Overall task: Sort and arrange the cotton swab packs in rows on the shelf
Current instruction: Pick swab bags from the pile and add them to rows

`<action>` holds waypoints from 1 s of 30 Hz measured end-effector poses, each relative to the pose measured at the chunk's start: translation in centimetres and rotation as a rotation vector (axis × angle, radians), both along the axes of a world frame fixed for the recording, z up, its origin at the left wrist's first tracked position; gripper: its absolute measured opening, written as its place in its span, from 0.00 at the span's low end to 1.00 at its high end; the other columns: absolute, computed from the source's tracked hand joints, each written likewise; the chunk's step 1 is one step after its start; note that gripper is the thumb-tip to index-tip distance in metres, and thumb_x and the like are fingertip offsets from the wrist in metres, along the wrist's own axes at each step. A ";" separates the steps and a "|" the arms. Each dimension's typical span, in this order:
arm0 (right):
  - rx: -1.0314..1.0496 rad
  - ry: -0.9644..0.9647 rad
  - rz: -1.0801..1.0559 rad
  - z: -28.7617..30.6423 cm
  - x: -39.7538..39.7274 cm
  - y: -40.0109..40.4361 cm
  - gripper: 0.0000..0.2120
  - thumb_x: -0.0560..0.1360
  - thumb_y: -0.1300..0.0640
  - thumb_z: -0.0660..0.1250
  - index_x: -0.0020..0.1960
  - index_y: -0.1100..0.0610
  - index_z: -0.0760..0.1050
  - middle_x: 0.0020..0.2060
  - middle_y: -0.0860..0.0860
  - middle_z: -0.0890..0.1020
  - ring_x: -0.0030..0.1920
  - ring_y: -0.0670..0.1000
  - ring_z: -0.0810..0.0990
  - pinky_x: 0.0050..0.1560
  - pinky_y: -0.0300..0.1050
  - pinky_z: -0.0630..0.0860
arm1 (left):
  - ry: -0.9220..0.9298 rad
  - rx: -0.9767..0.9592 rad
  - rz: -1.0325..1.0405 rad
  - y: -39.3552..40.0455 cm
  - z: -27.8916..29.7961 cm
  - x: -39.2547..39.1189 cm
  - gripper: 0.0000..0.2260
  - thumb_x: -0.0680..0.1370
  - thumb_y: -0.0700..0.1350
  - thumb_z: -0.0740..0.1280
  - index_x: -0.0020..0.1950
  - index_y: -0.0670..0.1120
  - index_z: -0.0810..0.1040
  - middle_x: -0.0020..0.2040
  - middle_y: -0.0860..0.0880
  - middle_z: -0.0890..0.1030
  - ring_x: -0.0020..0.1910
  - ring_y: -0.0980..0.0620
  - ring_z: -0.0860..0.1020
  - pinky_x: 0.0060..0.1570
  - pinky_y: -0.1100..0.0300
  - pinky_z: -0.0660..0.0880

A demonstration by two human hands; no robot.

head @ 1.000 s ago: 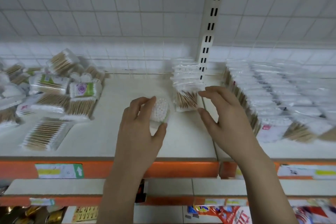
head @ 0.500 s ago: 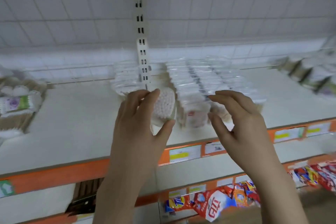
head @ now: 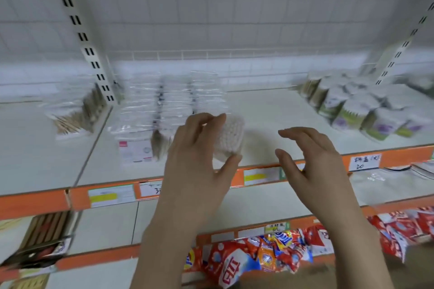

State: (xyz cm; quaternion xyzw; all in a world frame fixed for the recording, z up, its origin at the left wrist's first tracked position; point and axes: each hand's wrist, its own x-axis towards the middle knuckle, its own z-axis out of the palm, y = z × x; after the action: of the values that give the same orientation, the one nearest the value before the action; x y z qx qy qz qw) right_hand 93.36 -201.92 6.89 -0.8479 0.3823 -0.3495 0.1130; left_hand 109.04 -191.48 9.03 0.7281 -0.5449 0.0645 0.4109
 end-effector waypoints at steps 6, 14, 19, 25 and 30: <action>0.039 0.001 -0.030 -0.6 -1.8 -2.8 0.14 0.74 0.61 0.68 0.59 0.58 0.76 0.55 0.52 0.78 0.57 0.55 0.74 0.56 0.45 0.68 | -0.052 0.046 -0.054 -3.2 -0.1 -1.6 0.24 0.70 0.49 0.72 0.65 0.45 0.74 0.59 0.51 0.72 0.57 0.51 0.73 0.58 0.64 0.66; 0.019 0.060 -0.162 0.0 -5.6 -5.9 0.14 0.74 0.59 0.68 0.59 0.57 0.76 0.54 0.52 0.78 0.59 0.54 0.71 0.58 0.45 0.66 | 0.010 -0.011 -0.144 -9.1 -1.6 -3.6 0.24 0.71 0.47 0.72 0.66 0.47 0.71 0.59 0.56 0.68 0.58 0.55 0.69 0.52 0.65 0.64; 0.031 0.068 -0.218 -1.2 -8.6 -7.7 0.13 0.72 0.61 0.69 0.57 0.58 0.77 0.52 0.53 0.79 0.56 0.54 0.73 0.55 0.37 0.62 | -0.041 0.057 -0.204 -12.1 -2.8 -5.7 0.25 0.69 0.44 0.74 0.64 0.43 0.73 0.58 0.48 0.73 0.55 0.46 0.73 0.51 0.59 0.67; 0.031 0.043 -0.226 -1.6 -12.9 -12.2 0.13 0.73 0.60 0.68 0.58 0.58 0.77 0.53 0.53 0.79 0.57 0.54 0.72 0.56 0.36 0.62 | -0.080 0.145 -0.252 -16.6 -3.6 -10.5 0.25 0.71 0.47 0.71 0.67 0.45 0.71 0.61 0.50 0.71 0.57 0.49 0.71 0.52 0.64 0.65; -0.002 0.045 -0.170 -1.3 -17.1 -16.6 0.13 0.72 0.62 0.69 0.57 0.59 0.77 0.52 0.54 0.80 0.55 0.56 0.74 0.56 0.45 0.68 | -0.100 0.190 -0.273 -20.9 -4.2 -15.9 0.24 0.73 0.48 0.70 0.68 0.46 0.70 0.63 0.50 0.68 0.60 0.50 0.69 0.53 0.64 0.65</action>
State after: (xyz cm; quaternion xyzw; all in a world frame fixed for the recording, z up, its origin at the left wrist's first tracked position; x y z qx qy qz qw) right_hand 76.30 -218.48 5.62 -0.8201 0.4550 -0.3390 0.0735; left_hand 93.18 -212.36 4.84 0.6789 -0.6620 -0.0077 0.3175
